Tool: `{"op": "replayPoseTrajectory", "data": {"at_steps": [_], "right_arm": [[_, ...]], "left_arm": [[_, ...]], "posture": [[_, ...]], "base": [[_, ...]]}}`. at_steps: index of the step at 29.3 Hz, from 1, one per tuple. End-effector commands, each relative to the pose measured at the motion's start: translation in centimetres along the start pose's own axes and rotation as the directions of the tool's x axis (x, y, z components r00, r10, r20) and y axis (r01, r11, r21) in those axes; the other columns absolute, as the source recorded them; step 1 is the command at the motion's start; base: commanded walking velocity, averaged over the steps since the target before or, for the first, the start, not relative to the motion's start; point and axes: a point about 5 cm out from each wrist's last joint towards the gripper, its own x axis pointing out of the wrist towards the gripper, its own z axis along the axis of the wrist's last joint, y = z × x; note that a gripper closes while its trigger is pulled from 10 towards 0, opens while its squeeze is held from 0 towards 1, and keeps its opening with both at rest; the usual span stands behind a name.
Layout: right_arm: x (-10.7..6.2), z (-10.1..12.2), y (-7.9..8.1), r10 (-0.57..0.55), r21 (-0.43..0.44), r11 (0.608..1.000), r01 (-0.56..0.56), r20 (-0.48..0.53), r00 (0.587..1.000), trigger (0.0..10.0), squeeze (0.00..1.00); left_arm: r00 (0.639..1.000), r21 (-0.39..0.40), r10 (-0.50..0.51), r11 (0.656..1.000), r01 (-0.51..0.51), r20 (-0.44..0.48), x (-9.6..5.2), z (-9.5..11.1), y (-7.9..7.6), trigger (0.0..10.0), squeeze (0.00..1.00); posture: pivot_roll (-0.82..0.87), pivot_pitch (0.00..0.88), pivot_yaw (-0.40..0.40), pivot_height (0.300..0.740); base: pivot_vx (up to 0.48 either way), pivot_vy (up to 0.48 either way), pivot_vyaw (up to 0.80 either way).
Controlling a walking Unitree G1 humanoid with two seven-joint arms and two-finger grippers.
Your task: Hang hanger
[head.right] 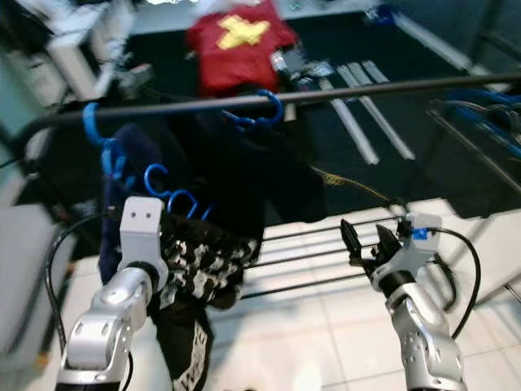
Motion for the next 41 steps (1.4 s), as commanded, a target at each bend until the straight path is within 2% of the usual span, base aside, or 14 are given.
{"op": "replayPoseTrajectory", "data": {"at_steps": [1,8,10,11,13,17,19,20,27,29,31,35,40,41], "right_arm": [[-0.2,-0.6,-0.3,-0.023,0.009,1.000,0.024,-0.030,0.999,10.0,0.00],[-0.1,-0.5,-0.8,-0.055,0.047,0.997,0.057,-0.031,0.998,10.0,0.00],[-0.1,-0.5,-0.9,-0.057,0.048,0.997,0.058,-0.031,0.998,10.0,0.00],[-0.1,-0.5,-0.9,-0.057,0.048,0.997,0.058,-0.032,0.998,10.0,0.00],[-0.1,-0.5,-0.9,-0.057,0.048,0.997,0.058,-0.032,0.998,10.0,0.00],[0.0,-0.5,-0.9,-0.057,0.049,0.997,0.058,-0.034,0.998,10.0,0.00],[0.0,-0.5,-0.9,-0.058,0.049,0.997,0.060,-0.033,0.998,10.0,0.00],[0.0,-0.5,-0.9,-0.058,0.049,0.997,0.060,-0.033,0.998,10.0,0.00],[0.1,-0.4,-0.8,-0.060,0.059,0.996,0.062,-0.027,0.998,10.0,0.00],[0.1,-0.4,-0.7,-0.058,0.059,0.996,0.059,-0.027,0.998,10.0,0.00],[0.1,-0.4,-0.7,-0.057,0.061,0.996,0.059,-0.027,0.998,10.0,0.00],[-0.1,-0.4,-0.8,-0.056,0.065,0.996,0.057,-0.024,0.998,10.0,0.00],[-0.2,-0.3,-0.8,-0.054,0.068,0.996,0.055,-0.024,0.998,10.0,0.00],[-0.2,-0.3,-0.8,-0.050,0.071,0.996,0.051,-0.027,0.998,10.0,0.00]], "left_arm": [[0.985,0.009,0.013,1.000,-0.015,0.170,-0.3,3.1,0.0,10.0,0.00],[0.983,0.111,-0.016,0.994,-0.004,0.181,-0.7,3.5,0.2,10.0,0.00],[0.985,0.121,-0.057,0.992,0.037,0.165,-0.7,3.3,-0.1,10.0,0.00],[0.974,0.107,-0.169,0.982,0.154,0.153,-0.8,3.1,-1.4,10.0,0.00],[0.974,0.107,-0.169,0.982,0.154,0.153,-0.8,3.1,-1.4,10.0,0.00],[0.941,0.090,-0.291,0.956,0.279,0.170,-1.2,3.2,-3.1,10.0,0.00],[0.899,0.067,-0.387,0.922,0.381,0.207,-1.7,3.7,-5.2,10.0,0.00],[0.899,0.067,-0.387,0.922,0.381,0.207,-1.7,3.7,-5.2,10.0,0.00],[0.813,-0.033,-0.484,0.853,0.521,0.324,-1.5,6.7,-10.2,10.0,0.00],[0.749,-0.048,-0.545,0.796,0.603,0.378,-2.1,8.2,-12.5,10.0,0.00],[0.722,-0.041,-0.572,0.773,0.634,0.389,-2.4,8.5,-13.2,10.0,0.00],[0.673,-0.033,-0.622,0.724,0.689,0.399,-3.2,8.3,-14.0,10.0,0.00],[0.686,-0.020,-0.630,0.731,0.682,0.364,-3.0,7.3,-13.2,10.0,0.00],[0.702,0.024,-0.656,0.735,0.677,0.279,-2.5,5.5,-12.0,10.0,0.00]], "posture": [[-0.09,0.151,0.041,0.740],[-0.09,0.155,0.039,0.740],[-0.08,0.156,0.037,0.740],[-0.08,0.155,0.035,0.740],[-0.08,0.155,0.035,0.740],[-0.08,0.154,0.033,0.740],[-0.09,0.155,0.036,0.740],[-0.09,0.155,0.036,0.740],[-0.10,0.154,0.033,0.740],[-0.11,0.152,0.035,0.740],[-0.11,0.152,0.035,0.740],[-0.11,0.156,0.038,0.740],[-0.11,0.161,0.034,0.740],[-0.10,0.163,0.029,0.740]], "base": [[0.000,0.000,0.73],[0.000,0.000,0.21],[0.000,0.000,0.00],[0.000,0.000,0.00],[0.000,0.000,0.00],[0.000,0.000,0.00],[0.000,0.000,0.00],[0.000,0.000,0.00],[0.000,0.000,0.00],[0.000,0.000,0.00],[0.000,0.000,0.00],[0.000,0.000,0.00],[0.000,0.000,0.00],[0.000,0.000,0.00]]}}
